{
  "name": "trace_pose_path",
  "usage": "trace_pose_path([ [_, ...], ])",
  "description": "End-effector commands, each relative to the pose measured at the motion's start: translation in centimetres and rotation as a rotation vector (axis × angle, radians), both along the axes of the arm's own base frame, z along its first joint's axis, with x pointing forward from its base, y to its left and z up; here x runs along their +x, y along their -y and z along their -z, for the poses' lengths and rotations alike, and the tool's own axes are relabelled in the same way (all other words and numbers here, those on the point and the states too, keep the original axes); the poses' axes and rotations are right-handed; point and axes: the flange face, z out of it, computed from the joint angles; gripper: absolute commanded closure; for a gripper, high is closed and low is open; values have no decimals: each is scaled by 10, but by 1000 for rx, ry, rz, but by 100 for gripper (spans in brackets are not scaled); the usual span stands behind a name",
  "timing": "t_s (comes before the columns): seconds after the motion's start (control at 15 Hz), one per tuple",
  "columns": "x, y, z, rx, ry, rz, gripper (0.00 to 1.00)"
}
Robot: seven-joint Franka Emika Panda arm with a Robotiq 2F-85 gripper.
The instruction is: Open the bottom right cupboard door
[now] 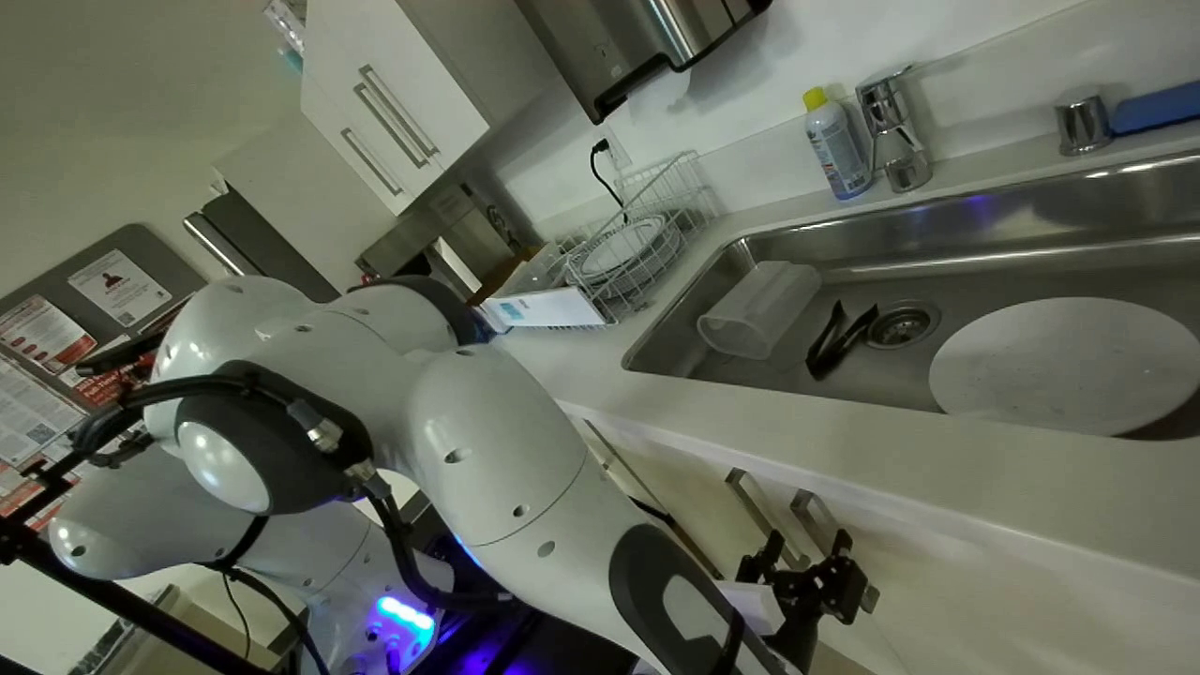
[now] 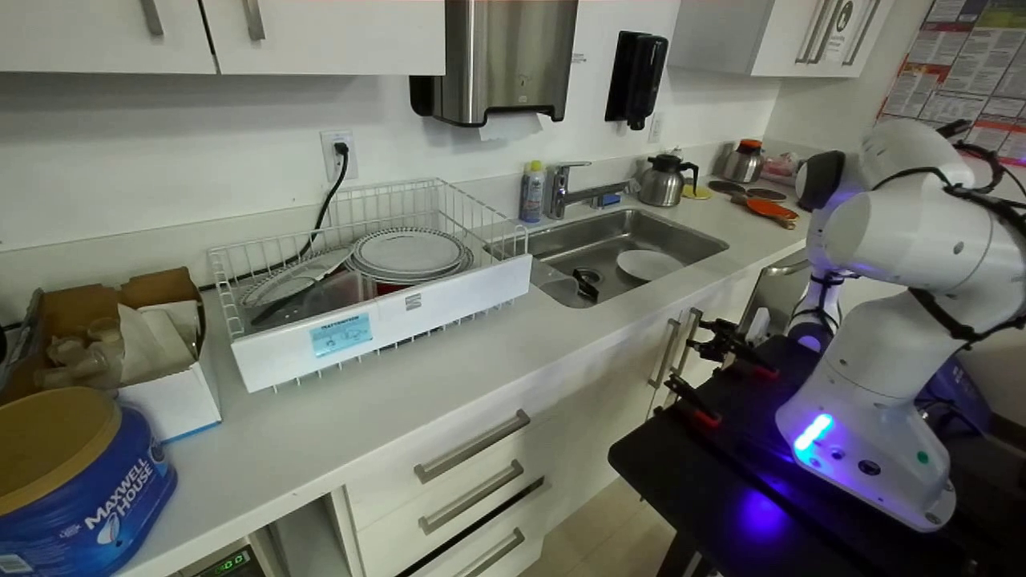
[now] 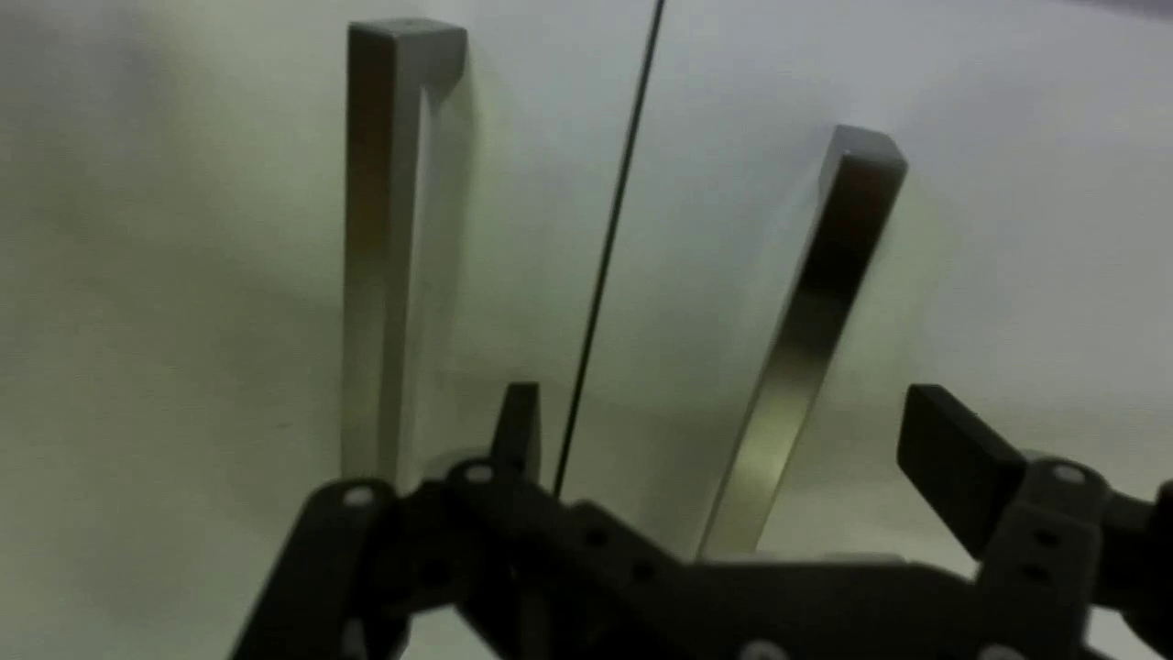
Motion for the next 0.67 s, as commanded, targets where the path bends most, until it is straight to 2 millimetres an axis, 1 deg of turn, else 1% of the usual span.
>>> trace_pose_path([
  [0.0, 6, 5, -1, -13, 50, 26, 14],
  [0.07, 7, 5, -1, -13, 57, 28, 26],
  [0.2, 10, 5, -2, -17, 62, 30, 42],
  [0.27, 11, 5, -2, -17, 62, 29, 51],
  [0.33, 11, 5, -2, -20, 62, 31, 58],
  [0.4, 10, 6, -1, -22, 59, 34, 64],
  [0.6, 9, 6, 0, -23, 58, 41, 88],
])
